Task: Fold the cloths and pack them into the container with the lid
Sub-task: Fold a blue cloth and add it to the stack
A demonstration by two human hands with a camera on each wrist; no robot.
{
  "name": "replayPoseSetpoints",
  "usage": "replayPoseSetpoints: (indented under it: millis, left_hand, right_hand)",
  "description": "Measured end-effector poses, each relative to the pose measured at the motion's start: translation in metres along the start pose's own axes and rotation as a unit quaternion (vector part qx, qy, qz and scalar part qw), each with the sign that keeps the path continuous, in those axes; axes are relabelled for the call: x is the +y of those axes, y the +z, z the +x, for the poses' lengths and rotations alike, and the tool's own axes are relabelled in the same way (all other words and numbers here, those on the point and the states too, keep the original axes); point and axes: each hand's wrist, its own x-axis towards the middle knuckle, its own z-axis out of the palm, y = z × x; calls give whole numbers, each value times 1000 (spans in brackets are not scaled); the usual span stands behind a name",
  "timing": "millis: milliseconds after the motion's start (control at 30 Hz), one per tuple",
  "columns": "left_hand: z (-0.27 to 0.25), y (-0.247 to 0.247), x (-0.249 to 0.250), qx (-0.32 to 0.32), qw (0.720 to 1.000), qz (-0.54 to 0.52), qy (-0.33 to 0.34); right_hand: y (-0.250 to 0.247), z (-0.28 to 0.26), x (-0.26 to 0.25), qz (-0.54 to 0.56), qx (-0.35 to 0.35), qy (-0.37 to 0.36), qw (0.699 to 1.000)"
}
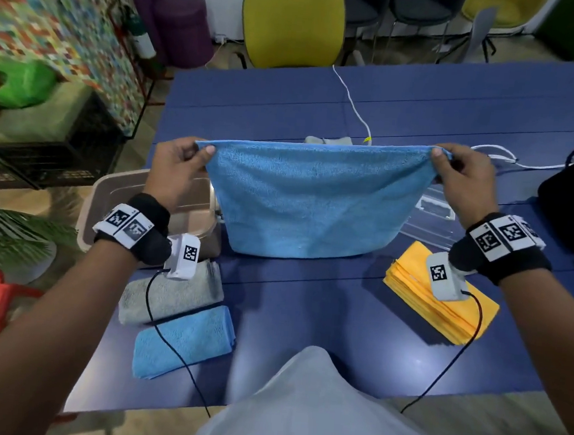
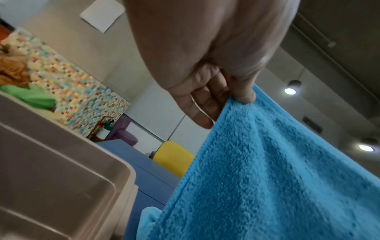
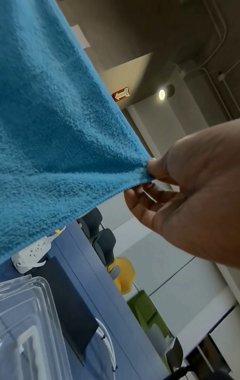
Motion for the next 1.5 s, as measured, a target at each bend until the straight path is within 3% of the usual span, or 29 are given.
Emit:
replayPoseSetpoints:
  millis: [233, 400, 500, 633, 767, 867, 1067, 1200, 1333, 1500]
  left_hand:
    - [5, 12, 12, 80, 996, -39, -10]
    - [1, -6, 28, 80, 989, -120, 30]
    - [2, -5, 38, 31, 985, -164, 34]
    - [8, 32, 52, -86, 992, -83, 48]
    - [8, 81, 73, -208, 973, -61, 84]
    - [8, 106, 88, -236, 963, -75, 107]
    - [13, 110, 99, -225, 960, -139, 89]
    - [12, 111, 103, -230, 957, -152, 84]
    - [9, 113, 101, -242, 956, -149, 80]
    - [5, 114, 98, -185, 968, -139, 100]
  right_hand:
    - [-8, -2, -23, 78, 16, 6, 997]
    - [-34, -7, -41, 157, -73, -77, 982]
    - [-40, 1, -48, 125, -142, -121, 974]
    - [-5, 14, -68, -13, -198, -213, 957]
    - [44, 9, -98, -3, -223, -242, 944]
    - [68, 6, -116, 39, -232, -270, 934]
    - [73, 13, -129, 106, -232, -246, 935]
    - [73, 11, -131, 185, -271, -205, 922]
    - [72, 8, -129, 191, -272, -154, 931]
    - [65, 1, -120, 182, -258, -161, 935]
